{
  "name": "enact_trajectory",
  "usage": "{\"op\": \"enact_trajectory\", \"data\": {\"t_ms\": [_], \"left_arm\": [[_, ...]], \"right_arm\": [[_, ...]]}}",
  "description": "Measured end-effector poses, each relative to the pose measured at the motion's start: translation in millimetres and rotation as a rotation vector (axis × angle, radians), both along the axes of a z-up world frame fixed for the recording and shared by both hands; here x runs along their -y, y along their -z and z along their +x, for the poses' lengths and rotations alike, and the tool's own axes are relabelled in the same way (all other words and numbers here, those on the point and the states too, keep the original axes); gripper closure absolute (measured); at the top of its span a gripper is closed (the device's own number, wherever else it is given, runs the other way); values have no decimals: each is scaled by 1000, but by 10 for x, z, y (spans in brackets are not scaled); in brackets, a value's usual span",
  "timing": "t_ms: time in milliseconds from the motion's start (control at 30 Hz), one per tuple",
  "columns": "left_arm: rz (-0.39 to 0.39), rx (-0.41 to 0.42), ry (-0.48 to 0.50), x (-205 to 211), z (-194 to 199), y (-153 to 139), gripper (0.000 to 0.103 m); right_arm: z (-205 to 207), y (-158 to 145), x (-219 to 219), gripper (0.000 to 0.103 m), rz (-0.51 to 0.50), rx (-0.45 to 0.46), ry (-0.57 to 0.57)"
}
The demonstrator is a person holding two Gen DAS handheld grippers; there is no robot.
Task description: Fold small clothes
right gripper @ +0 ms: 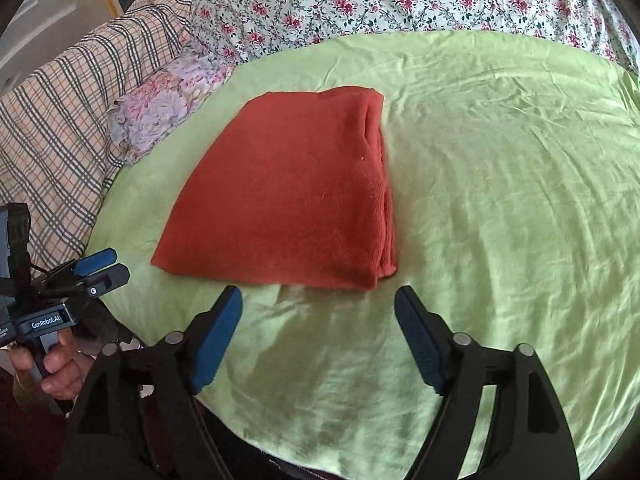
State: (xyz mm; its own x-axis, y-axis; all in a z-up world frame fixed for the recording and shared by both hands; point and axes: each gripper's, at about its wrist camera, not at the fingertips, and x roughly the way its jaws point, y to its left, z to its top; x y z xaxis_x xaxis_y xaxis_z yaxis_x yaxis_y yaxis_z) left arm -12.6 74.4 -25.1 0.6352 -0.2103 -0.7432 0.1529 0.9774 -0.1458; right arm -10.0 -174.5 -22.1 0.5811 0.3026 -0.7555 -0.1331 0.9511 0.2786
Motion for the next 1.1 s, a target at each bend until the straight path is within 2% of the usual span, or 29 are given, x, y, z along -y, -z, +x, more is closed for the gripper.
{"op": "enact_trajectory", "data": {"t_ms": [367, 567, 767, 933, 1100], "left_arm": [[31, -47, -71, -50, 337, 81, 20], [83, -49, -77, 28, 478, 15, 20], [132, -49, -87, 124, 648, -81, 16], [146, -56, -98, 190, 641, -88, 13], [193, -56, -104, 224, 554, -66, 12]], "right_arm": [[360, -60, -6, 11, -14, 3, -1], [484, -68, -68, 7, -25, -5, -38], [605, -107, -98, 6, -15, 0, -28], [636, -126, -155, 5, -30, -8, -41], [549, -118, -177, 4, -34, -12, -48]]}}
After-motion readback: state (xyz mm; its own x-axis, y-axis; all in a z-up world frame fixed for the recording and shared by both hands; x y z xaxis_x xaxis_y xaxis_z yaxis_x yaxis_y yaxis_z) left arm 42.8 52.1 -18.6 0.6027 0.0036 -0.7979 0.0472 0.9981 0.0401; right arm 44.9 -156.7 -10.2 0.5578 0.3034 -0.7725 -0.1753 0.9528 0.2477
